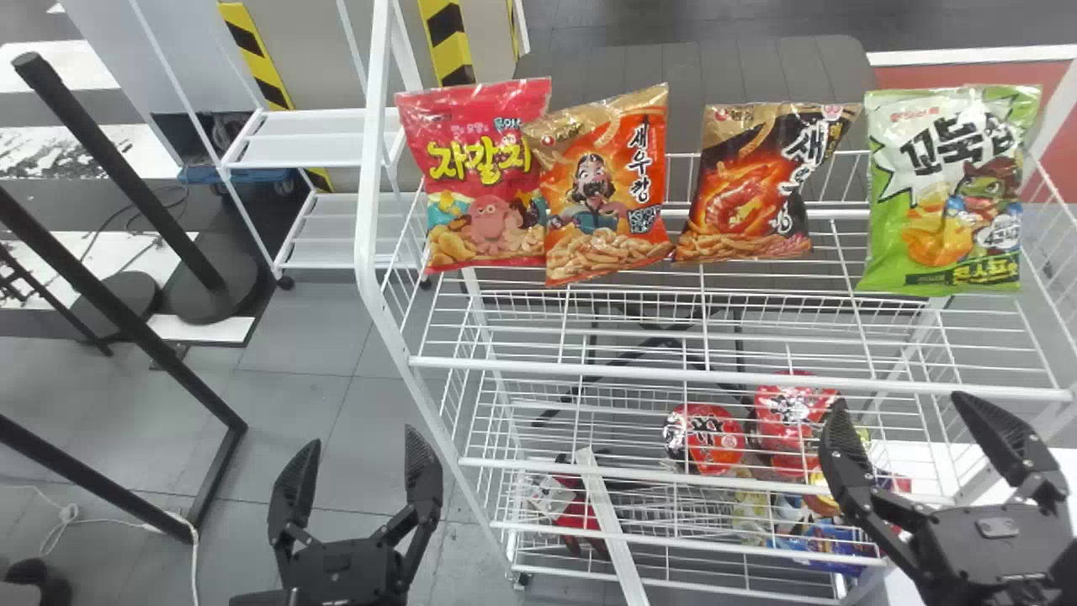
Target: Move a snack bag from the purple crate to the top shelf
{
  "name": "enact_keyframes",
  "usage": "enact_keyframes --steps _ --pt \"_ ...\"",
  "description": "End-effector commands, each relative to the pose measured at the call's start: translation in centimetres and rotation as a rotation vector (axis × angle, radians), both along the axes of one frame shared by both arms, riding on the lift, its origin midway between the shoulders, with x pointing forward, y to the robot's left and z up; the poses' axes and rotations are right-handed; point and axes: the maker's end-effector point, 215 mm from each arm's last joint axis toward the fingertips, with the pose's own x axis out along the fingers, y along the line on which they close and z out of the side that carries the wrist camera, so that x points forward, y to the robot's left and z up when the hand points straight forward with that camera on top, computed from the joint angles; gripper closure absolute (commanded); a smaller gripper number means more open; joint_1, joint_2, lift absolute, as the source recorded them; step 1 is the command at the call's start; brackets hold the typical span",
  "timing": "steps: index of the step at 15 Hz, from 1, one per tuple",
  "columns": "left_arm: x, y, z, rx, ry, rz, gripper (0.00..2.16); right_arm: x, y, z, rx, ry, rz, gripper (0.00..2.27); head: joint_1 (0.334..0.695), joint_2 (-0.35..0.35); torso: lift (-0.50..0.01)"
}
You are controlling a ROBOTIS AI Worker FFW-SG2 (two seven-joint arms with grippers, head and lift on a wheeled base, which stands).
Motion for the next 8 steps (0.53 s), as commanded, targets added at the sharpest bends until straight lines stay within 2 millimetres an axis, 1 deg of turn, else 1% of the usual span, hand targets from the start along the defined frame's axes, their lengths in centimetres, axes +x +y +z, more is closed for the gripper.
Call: enact_keyframes --steps 1,3,8 --pt "0.0 -0.1 0.0 -0.002 0.000 0.000 0.12 0.0 0.2 0.0 0.002 0.000 0.002 0.09 0.695 0.162 0.000" --pt "0.0 0.0 -0.2 -0.001 0.003 0.000 0.12 -0.1 0.8 0.0 0.003 0.000 0.014 0.09 0.695 0.165 0.000" --pt "0.0 -0.2 -0.2 -0.004 0.003 0.001 0.12 0.0 1.4 0.2 0.008 -0.003 0.021 0.09 0.695 0.180 0.000"
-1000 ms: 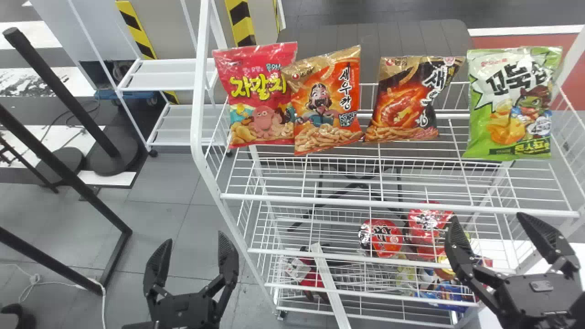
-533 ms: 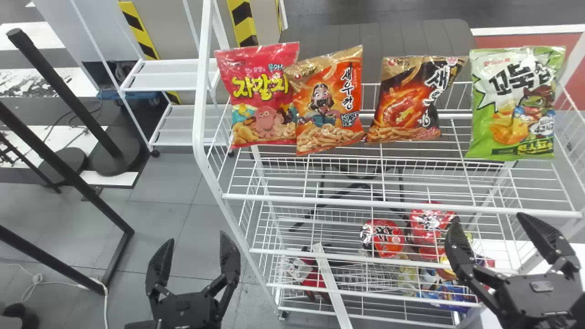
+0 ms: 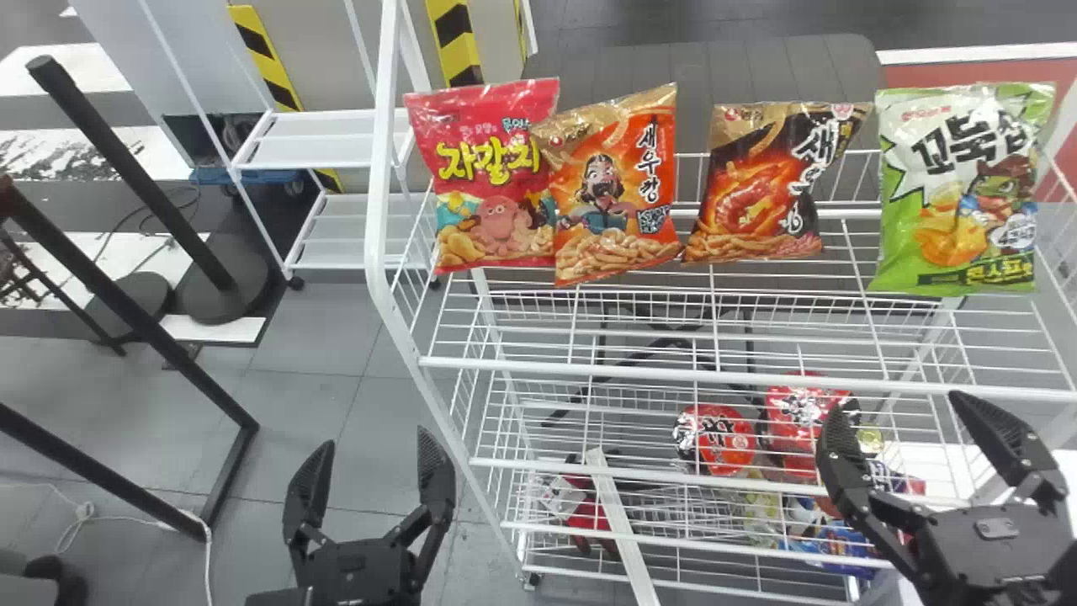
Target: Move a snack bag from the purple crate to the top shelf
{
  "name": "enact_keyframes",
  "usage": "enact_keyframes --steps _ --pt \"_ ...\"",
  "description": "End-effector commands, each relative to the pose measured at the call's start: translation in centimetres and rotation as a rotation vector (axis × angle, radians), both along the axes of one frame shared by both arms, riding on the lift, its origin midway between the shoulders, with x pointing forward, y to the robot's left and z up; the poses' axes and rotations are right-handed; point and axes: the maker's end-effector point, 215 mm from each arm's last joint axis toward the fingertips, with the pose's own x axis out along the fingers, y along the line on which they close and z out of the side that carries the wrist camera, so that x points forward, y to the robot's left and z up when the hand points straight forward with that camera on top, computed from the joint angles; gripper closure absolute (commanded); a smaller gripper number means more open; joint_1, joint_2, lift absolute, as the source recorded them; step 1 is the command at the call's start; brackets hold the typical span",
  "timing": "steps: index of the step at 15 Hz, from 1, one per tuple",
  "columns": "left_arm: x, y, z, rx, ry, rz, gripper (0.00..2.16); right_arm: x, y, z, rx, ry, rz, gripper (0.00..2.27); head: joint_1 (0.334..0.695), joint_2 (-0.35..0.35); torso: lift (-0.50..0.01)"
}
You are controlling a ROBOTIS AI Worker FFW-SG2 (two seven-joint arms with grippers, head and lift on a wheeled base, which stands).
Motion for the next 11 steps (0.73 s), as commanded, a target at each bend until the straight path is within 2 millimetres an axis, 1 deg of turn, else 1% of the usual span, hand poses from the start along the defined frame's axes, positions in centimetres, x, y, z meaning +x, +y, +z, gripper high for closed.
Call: enact_keyframes --steps 1,11 --pt "-0.02 -0.14 -0.03 0.000 0.001 -0.002 0.12 -0.01 0.18 0.03 0.002 0.000 0.002 0.09 0.695 0.182 0.000" --pt "0.04 -0.34 -0.12 -0.002 0.002 -0.005 0.12 -0.04 0.86 0.45 0.006 -0.014 0.010 0.09 0.695 0.186 0.000"
